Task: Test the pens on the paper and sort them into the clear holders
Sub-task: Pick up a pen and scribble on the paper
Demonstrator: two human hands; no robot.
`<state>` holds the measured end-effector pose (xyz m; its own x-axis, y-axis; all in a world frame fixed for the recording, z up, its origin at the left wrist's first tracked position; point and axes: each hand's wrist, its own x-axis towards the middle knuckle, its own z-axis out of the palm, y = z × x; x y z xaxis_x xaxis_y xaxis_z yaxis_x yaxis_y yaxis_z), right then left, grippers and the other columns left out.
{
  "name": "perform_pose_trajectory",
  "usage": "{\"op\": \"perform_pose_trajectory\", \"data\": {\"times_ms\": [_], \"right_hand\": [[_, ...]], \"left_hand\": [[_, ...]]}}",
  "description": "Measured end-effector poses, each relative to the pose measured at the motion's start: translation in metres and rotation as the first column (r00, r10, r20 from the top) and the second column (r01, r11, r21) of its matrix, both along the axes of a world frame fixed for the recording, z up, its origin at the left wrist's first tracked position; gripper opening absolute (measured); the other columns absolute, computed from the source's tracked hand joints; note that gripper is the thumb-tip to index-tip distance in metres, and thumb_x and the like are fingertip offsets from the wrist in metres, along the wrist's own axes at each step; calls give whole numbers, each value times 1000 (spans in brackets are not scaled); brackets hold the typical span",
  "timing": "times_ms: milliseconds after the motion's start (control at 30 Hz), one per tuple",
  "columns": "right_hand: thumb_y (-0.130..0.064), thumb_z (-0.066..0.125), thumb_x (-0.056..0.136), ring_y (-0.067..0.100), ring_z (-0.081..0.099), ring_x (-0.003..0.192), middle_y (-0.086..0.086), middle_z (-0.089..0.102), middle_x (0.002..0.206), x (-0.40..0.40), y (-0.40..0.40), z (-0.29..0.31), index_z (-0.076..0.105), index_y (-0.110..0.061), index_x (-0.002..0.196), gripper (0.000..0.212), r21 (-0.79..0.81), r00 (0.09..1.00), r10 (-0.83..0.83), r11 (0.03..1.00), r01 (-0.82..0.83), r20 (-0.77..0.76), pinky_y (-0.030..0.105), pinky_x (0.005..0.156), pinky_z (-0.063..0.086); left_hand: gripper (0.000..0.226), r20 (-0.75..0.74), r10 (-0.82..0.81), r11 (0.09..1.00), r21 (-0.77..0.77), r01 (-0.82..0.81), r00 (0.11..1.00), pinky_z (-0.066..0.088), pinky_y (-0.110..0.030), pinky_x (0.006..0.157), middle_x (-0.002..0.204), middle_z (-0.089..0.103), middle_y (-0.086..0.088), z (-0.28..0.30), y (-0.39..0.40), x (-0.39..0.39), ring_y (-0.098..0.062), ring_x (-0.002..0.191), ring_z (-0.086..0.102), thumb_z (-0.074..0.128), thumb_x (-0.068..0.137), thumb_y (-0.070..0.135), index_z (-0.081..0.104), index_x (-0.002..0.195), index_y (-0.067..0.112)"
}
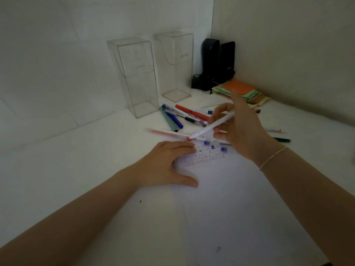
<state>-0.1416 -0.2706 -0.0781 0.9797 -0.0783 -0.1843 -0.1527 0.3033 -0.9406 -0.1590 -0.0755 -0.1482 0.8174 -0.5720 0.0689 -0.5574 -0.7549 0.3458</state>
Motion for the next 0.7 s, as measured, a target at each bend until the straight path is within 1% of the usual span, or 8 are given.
{"op": "perform_pose_trajectory", "data": {"times_ms": [67,167,233,300,400,467,567,700], "right_hand": [[-45,41,96,27,70,79,14,72,83,-2,4,-4,59,-9,85,42,41,999,52,998,-51,-7,38,69,58],[-19,55,93,29,68,92,15,67,100,-6,20,-19,57,-10,97,10,165,992,106,979,-116,72,36,82,56],[-3,62,86,21,63,73,10,63,84,-5,30,-36,53,-13,87,12,92,989,18,995,-32,144,25,67,54],[-5,63,87,16,51,50,2,56,59,-6,38,-50,52,-13,75,18,23,981,-100,995,97,167,22,47,46],[-10,59,90,18,60,52,4,62,58,-11,45,-60,56,-8,73,18,101,989,-59,994,46,139,27,56,55],[-8,62,87,18,63,56,6,64,59,-13,45,-62,57,-4,72,17,27,987,5,1000,-10,158,27,58,56],[-9,57,91,16,52,39,5,58,43,-14,45,-63,56,1,62,31,-140,981,37,990,-10,192,25,43,47],[-9,56,90,12,43,32,9,53,38,-16,47,-69,55,12,61,36,-447,971,-20,885,128,239,18,36,36]], "left_hand": [[99,23,-9,1000,-22,10,1000,20,-37,115,147,34,16,-4,-2,3,-2,137,26,49,55,86,43,137,31],[101,15,-17,996,-87,18,1000,25,-41,113,147,36,15,-8,-1,6,-3,137,29,48,53,90,47,135,30],[101,29,-37,994,-101,39,999,28,-42,112,147,37,10,-10,1,9,-6,136,31,48,54,90,49,134,29],[98,30,-72,993,-88,74,997,27,-39,113,149,35,9,-9,3,9,-7,137,30,54,56,86,46,137,30],[90,26,-127,983,-131,129,992,21,-17,111,148,34,15,-1,6,5,2,132,32,65,60,73,40,138,35],[94,0,-96,984,-151,95,995,16,-3,103,144,34,22,2,7,3,10,124,30,68,58,71,35,139,38],[101,-9,-61,990,-125,59,998,13,1,99,144,35,22,1,7,3,13,122,29,65,53,76,34,141,35],[115,-38,-18,999,-49,16,999,19,-17,111,151,27,17,-3,8,5,1,134,27,56,47,87,31,144,31]]}}
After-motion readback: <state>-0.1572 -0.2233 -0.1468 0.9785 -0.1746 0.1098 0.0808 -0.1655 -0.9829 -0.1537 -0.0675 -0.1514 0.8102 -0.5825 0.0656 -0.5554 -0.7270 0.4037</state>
